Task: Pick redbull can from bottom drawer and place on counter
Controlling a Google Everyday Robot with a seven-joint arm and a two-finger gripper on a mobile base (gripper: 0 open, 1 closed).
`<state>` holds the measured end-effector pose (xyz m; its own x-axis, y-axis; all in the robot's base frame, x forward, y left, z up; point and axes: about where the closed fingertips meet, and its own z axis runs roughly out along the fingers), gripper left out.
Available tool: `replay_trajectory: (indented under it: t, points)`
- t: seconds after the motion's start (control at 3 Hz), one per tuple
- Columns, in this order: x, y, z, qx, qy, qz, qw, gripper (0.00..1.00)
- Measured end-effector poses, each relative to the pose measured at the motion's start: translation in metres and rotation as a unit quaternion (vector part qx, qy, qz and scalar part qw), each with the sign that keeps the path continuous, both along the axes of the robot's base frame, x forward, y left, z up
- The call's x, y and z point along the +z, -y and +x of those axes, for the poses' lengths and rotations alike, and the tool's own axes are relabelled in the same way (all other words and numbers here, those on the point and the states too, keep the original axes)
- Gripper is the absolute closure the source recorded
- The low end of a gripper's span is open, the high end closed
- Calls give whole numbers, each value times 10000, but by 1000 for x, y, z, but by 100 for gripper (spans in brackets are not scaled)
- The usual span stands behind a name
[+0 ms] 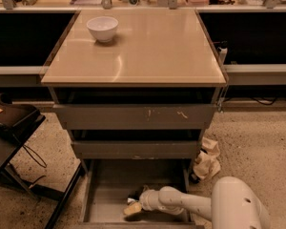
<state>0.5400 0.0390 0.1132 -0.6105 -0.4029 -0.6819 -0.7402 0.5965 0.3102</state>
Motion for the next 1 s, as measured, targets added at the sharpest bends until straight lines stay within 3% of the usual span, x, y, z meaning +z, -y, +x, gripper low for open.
replay_trajectory:
  t: [0.33, 1.0]
  points:
    - [-1, -2, -3, 15, -61, 9, 10000, 0]
    - [-1, -2, -3, 15, -61, 9, 10000, 42]
